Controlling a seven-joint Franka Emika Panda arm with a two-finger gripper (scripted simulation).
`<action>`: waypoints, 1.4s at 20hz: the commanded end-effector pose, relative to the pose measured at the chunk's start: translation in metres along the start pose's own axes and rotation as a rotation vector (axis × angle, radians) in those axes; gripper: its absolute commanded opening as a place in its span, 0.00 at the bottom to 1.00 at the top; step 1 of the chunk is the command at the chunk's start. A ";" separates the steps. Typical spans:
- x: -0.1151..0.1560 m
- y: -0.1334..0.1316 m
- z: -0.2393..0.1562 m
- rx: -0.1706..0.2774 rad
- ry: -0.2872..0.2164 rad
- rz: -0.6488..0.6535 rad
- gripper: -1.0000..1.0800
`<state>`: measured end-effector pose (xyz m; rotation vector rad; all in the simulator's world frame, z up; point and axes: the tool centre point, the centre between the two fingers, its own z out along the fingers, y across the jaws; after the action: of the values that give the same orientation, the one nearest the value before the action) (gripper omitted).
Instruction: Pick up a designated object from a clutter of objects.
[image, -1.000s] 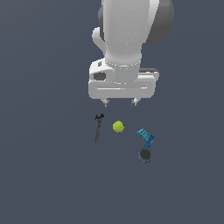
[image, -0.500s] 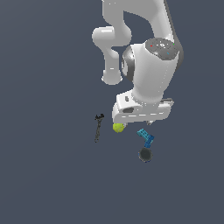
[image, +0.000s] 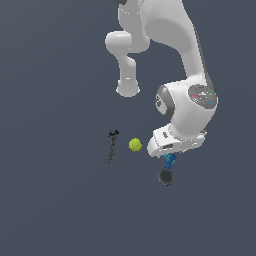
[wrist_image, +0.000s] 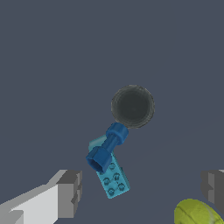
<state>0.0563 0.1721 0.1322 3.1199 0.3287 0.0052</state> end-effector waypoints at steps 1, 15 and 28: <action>0.001 -0.011 0.013 0.002 0.000 -0.014 0.96; 0.000 -0.023 0.041 0.005 -0.004 -0.030 0.96; 0.001 -0.024 0.079 0.005 -0.003 -0.031 0.00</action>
<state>0.0516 0.1956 0.0540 3.1189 0.3782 -0.0012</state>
